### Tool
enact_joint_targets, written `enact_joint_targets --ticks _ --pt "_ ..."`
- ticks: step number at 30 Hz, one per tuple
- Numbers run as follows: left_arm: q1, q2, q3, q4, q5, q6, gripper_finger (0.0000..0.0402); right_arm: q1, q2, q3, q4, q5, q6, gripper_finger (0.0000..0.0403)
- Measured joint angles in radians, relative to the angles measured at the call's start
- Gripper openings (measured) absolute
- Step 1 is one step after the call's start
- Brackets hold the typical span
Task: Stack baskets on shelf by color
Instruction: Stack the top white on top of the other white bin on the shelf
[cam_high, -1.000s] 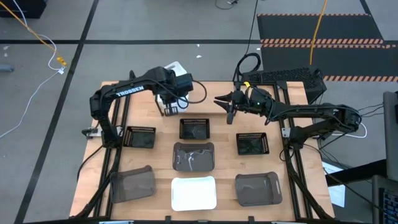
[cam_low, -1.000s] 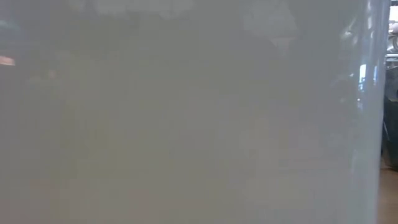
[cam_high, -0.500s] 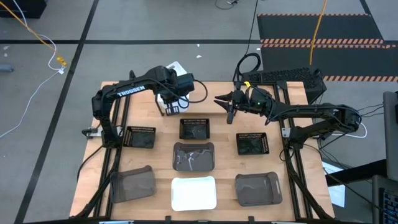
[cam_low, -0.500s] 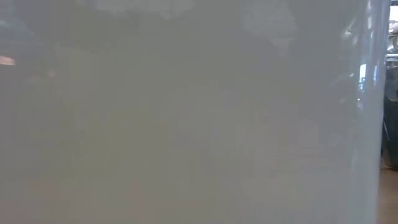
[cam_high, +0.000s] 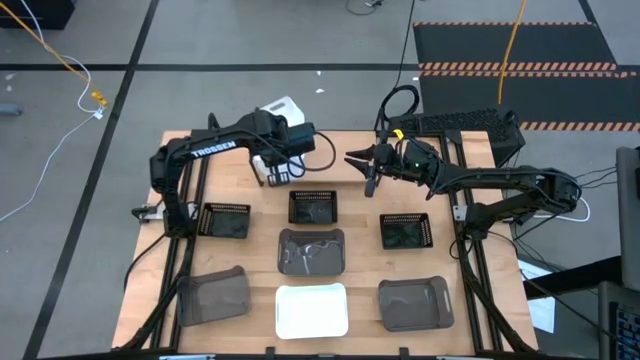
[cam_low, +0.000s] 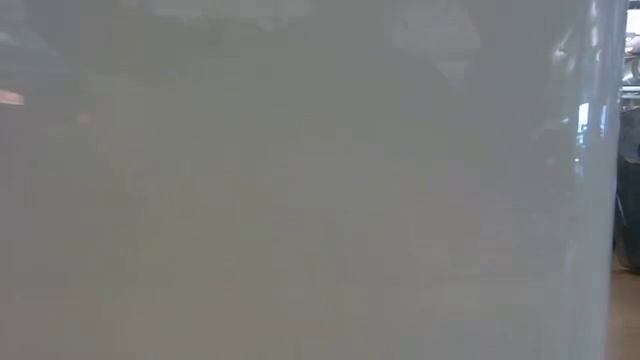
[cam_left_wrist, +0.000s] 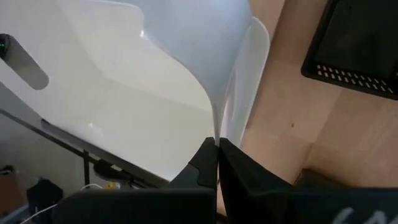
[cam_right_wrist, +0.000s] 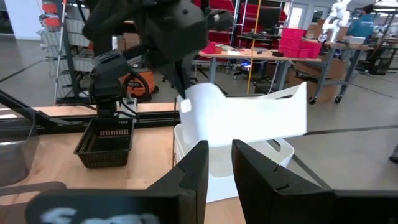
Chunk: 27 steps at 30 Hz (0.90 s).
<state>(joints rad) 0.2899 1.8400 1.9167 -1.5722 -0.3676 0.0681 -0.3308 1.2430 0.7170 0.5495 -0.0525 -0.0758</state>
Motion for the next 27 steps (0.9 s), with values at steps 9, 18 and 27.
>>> enact_joint_targets --ticks 9,18,27 --pt "-0.003 0.021 0.000 0.031 0.052 -0.005 0.0011 -0.002 0.000 0.000 0.015 0.000 0.007 0.0063" --pt "-0.004 0.020 0.077 0.054 0.052 0.077 0.0010 -0.001 0.090 -0.001 0.102 -0.003 0.027 0.0063" --pt "-0.003 0.020 0.133 0.006 0.090 0.100 0.0009 0.003 0.266 -0.001 0.423 -0.001 0.191 0.0063"
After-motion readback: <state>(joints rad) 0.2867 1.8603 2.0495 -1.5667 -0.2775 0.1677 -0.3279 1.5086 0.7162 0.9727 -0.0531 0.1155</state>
